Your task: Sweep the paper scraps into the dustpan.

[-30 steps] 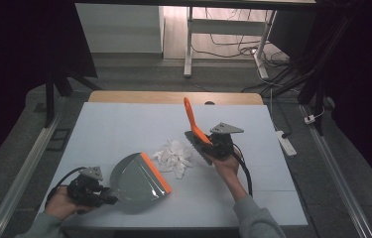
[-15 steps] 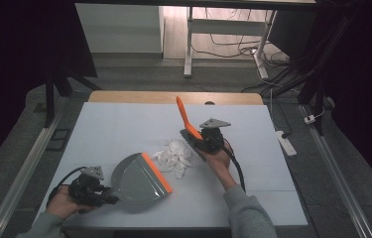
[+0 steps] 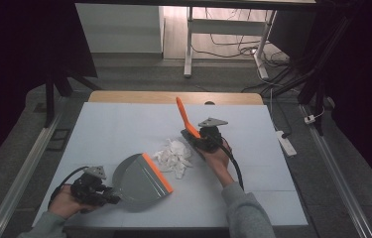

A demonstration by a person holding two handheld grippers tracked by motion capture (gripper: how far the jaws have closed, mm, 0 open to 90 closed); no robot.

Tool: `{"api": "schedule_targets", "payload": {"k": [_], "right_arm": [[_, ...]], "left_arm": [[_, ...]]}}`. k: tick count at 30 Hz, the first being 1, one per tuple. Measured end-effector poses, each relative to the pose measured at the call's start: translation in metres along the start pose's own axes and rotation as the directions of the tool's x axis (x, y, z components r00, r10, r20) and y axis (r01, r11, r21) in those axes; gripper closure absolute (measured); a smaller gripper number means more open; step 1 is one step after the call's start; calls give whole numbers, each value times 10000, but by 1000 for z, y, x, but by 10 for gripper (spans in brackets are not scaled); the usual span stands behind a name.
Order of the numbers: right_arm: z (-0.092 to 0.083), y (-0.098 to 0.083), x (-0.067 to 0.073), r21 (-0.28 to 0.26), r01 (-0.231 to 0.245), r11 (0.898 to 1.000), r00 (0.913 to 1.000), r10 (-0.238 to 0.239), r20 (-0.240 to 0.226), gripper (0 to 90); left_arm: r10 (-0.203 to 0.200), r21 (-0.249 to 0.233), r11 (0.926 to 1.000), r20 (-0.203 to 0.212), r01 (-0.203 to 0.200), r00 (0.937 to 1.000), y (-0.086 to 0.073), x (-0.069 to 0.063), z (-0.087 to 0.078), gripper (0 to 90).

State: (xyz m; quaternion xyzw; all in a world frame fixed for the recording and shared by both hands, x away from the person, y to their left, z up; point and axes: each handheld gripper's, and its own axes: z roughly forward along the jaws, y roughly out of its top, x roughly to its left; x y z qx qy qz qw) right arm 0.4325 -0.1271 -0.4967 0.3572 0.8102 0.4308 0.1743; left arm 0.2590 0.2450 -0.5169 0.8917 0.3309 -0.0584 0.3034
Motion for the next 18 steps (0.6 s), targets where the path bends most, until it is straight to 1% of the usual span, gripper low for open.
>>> {"api": "schedule_targets", "payload": {"k": [7, 18], "right_arm": [[6, 1, 2, 100, 42, 9999, 10000, -42, -19, 699], [15, 3, 14, 269, 226, 9994, 9995, -220, -228, 699]], "left_arm": [[-49, 65, 10000, 48, 48, 10000, 1, 2, 2, 617], [-97, 50, 9999, 70, 97, 9999, 1, 2, 3, 617]]}}
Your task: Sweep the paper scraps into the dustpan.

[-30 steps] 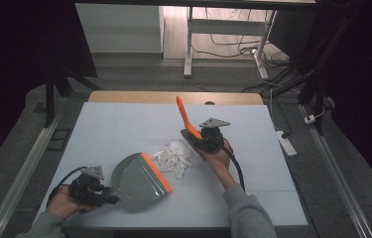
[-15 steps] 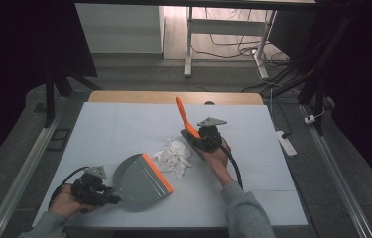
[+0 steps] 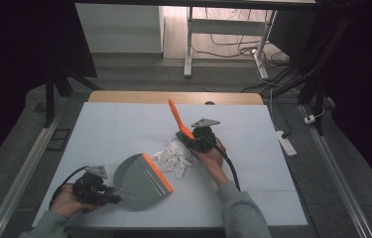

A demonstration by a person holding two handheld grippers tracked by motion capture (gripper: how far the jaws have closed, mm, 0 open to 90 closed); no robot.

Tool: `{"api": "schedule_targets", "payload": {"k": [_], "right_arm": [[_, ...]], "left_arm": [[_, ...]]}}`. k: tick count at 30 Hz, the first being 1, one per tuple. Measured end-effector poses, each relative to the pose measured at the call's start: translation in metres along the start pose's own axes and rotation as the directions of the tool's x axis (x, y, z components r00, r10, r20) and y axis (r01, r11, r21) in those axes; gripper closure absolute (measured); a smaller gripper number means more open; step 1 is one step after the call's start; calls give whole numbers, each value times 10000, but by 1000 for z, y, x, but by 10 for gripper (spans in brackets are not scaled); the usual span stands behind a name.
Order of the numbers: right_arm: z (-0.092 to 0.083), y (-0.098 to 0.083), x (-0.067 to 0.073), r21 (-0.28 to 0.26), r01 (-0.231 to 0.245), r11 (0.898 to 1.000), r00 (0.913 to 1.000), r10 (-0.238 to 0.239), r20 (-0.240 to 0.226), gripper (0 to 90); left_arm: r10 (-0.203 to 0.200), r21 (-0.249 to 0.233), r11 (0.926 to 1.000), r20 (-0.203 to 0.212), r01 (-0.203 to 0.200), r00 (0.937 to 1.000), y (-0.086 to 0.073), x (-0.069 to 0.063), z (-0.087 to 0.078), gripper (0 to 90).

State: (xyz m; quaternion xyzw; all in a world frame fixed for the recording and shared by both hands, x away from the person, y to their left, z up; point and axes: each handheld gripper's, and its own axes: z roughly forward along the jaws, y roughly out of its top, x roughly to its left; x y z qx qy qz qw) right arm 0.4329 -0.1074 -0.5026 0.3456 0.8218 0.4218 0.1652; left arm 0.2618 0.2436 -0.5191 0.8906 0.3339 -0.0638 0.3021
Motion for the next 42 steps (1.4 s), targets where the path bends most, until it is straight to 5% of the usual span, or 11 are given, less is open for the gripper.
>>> {"api": "schedule_targets", "payload": {"k": [42], "right_arm": [[15, 1, 54, 55, 682, 9977, 9902, -670, -1224, 698]], "left_arm": [[-7, 28, 10000, 20, 6, 10000, 1, 0, 1, 617]]}}
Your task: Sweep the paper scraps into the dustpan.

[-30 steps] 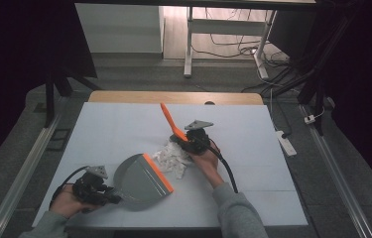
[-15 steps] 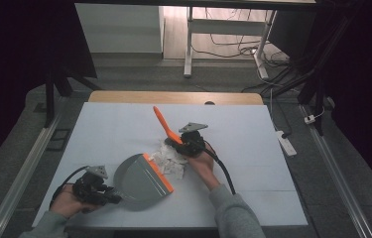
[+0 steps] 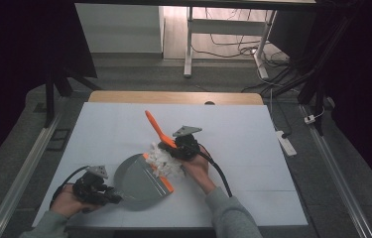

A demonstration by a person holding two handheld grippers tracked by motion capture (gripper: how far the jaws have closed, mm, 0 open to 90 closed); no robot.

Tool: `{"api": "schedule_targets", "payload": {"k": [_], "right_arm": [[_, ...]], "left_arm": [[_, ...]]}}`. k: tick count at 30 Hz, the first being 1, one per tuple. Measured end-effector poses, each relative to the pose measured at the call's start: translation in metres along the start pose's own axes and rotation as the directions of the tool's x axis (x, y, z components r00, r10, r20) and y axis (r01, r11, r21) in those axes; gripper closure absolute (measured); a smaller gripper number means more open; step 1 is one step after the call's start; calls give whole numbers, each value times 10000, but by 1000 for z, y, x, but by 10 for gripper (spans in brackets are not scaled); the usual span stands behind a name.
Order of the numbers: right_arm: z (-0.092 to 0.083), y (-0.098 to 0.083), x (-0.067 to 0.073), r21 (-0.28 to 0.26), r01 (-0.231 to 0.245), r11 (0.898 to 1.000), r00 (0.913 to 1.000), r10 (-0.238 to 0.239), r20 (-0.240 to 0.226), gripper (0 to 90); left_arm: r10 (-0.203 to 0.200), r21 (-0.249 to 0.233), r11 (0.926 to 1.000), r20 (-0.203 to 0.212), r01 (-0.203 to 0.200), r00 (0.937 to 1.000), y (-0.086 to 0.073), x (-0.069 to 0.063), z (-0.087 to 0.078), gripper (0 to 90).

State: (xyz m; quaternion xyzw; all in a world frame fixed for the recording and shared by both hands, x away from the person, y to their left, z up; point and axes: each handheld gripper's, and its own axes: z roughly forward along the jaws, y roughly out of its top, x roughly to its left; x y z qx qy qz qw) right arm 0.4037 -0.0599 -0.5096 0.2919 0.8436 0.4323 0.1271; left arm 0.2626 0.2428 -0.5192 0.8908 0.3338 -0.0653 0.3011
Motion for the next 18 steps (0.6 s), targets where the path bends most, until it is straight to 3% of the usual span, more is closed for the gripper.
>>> {"api": "schedule_targets", "payload": {"k": [18], "right_arm": [[-1, -2, 28, -40, 391, 9992, 9966, -393, -729, 699]], "left_arm": [[-26, -29, 10000, -3, 26, 10000, 0, 0, 1, 617]]}}
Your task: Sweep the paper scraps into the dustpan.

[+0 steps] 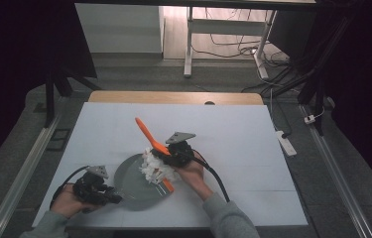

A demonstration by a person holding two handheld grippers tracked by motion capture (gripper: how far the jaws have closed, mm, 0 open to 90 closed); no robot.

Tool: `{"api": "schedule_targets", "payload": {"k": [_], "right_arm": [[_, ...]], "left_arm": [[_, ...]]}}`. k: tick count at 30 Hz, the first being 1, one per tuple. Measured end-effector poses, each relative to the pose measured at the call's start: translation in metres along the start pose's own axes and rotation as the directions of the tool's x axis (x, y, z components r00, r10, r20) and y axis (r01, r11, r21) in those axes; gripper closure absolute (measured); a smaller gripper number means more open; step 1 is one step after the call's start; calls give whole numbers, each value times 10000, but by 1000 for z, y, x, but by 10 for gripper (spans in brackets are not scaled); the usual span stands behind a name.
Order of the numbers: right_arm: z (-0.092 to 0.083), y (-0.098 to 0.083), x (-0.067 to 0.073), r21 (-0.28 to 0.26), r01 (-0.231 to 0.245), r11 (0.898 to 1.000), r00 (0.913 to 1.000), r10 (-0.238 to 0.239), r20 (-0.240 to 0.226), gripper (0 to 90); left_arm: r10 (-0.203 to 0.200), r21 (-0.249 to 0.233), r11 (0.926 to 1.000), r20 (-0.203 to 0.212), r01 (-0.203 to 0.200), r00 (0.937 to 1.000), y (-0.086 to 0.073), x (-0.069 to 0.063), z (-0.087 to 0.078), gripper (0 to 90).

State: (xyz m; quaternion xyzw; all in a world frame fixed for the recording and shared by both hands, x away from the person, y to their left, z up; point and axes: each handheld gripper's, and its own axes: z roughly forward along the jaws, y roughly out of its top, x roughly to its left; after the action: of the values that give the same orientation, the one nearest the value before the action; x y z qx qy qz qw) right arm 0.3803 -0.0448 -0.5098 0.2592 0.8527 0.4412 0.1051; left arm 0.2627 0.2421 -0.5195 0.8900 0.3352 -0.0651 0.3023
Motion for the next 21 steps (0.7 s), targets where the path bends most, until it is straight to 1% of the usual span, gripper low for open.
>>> {"api": "schedule_targets", "payload": {"k": [7, 9, 12, 14, 16, 19, 21], "right_arm": [[-1, 2, 12, -73, 140, 9999, 9992, -142, -375, 699], [-1, 2, 15, -73, 241, 9997, 9987, -244, -453, 699], [-3, 3, 19, -120, 259, 9996, 9973, -267, -682, 699], [-7, 5, 21, -320, 445, 9985, 9958, -469, -790, 699], [-12, 7, 21, -584, 476, 9972, 9962, -516, -698, 699], [-20, 10, 14, -914, 194, 9956, 9983, -244, -531, 699], [-25, 11, 10, -1014, 102, 9948, 9995, -131, -287, 699]], "left_arm": [[-3, -2, 10000, 1, 3, 10000, 0, 0, 0, 617], [-7, -3, 10000, -3, 7, 10000, 0, 0, 0, 617], [-2, -2, 10000, 6, 2, 10000, 0, 0, 0, 617], [-3, -4, 10000, 1, 3, 10000, 0, 0, 0, 617], [-2, 2, 10000, 4, 2, 10000, 0, 0, 0, 617], [-6, 4, 10000, -4, 6, 10000, 0, 0, 0, 617], [-4, 5, 10000, -4, 4, 10000, 0, 0, 0, 617]]}}
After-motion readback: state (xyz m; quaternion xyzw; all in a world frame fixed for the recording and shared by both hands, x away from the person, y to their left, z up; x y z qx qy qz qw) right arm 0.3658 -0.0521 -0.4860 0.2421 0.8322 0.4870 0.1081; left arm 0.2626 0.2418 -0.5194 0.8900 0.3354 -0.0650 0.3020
